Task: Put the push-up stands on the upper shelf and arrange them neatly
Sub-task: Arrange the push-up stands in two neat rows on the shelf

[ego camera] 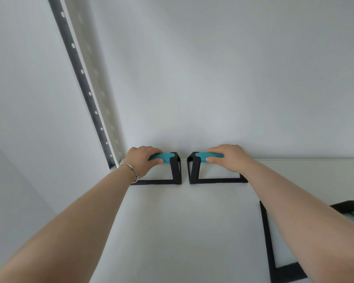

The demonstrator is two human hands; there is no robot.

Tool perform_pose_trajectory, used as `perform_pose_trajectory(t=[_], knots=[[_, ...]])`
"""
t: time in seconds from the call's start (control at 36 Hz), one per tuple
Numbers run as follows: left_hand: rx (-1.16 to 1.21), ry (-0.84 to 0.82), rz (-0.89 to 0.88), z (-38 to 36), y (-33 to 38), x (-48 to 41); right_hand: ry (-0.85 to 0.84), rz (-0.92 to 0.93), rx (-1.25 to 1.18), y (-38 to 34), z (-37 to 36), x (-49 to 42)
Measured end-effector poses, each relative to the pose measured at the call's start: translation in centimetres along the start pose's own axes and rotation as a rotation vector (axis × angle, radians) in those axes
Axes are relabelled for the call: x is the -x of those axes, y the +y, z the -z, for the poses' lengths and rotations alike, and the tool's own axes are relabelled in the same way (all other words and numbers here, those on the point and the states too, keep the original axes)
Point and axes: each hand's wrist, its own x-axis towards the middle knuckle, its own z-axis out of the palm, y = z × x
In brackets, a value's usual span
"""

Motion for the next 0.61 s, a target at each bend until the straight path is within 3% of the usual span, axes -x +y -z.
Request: perform_pose_trajectory(t=[0.61], knots=[[-0.002, 0.012, 0.015, -0.12, 0.22, 0.13, 0.035, -0.017, 0.003, -0.43, -0.18, 0.48]])
